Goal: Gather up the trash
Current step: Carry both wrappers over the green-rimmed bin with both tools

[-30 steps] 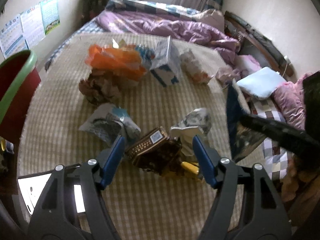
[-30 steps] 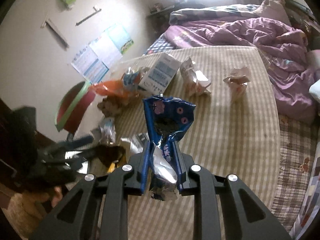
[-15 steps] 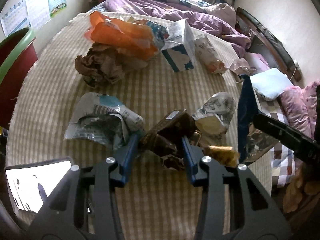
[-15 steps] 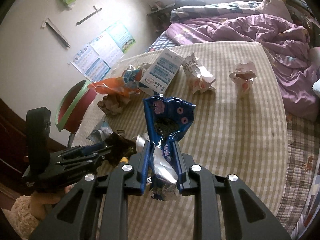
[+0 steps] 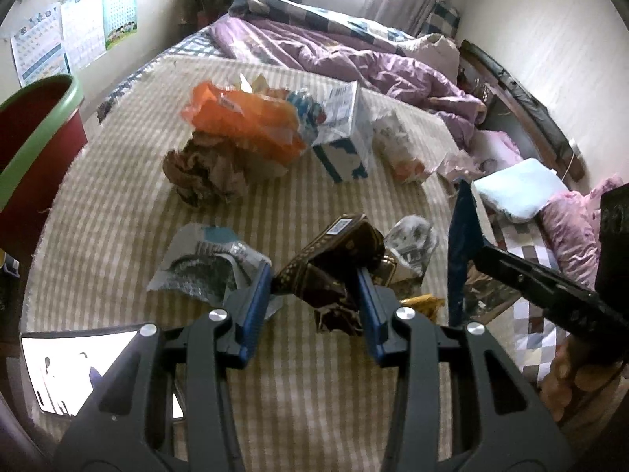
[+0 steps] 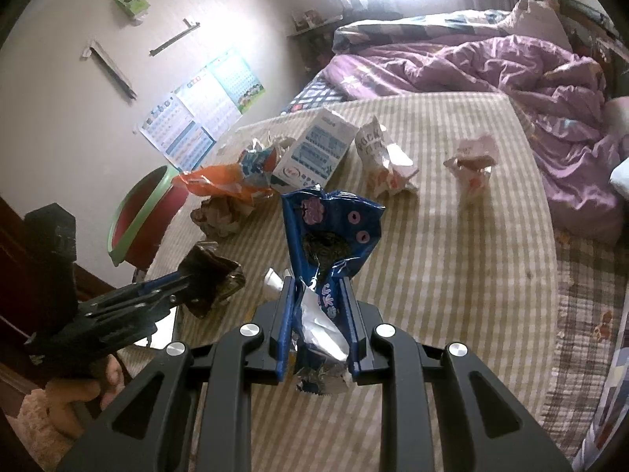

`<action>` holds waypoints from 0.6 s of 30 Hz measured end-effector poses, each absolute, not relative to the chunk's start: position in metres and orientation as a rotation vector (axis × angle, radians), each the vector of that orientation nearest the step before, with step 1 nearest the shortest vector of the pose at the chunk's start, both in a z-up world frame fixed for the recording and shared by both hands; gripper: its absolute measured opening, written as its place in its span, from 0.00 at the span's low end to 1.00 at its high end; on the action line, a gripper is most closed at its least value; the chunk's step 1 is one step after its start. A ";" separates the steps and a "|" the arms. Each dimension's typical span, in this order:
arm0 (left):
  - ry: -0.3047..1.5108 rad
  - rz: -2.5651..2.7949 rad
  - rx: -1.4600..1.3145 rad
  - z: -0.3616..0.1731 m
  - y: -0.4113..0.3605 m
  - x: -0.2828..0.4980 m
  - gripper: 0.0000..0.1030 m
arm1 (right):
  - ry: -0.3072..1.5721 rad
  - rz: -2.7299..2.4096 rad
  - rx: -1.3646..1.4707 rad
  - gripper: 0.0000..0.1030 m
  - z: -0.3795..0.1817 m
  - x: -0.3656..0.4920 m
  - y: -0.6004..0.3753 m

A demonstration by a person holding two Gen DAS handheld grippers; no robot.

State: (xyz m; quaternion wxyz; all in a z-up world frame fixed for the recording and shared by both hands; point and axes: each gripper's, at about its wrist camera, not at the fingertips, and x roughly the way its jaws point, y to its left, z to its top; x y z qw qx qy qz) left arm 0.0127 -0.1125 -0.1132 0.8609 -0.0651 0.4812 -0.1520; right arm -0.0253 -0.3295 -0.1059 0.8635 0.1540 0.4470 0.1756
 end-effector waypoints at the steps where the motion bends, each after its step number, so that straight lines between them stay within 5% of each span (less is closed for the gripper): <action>1: 1.003 -0.318 -0.137 -0.111 -0.112 0.012 0.39 | 0.925 0.367 0.319 0.21 -0.103 -0.026 -0.329; 18: 0.846 -0.201 -0.125 -0.068 -0.081 -0.001 0.39 | 0.779 0.431 0.255 0.22 -0.059 -0.015 -0.288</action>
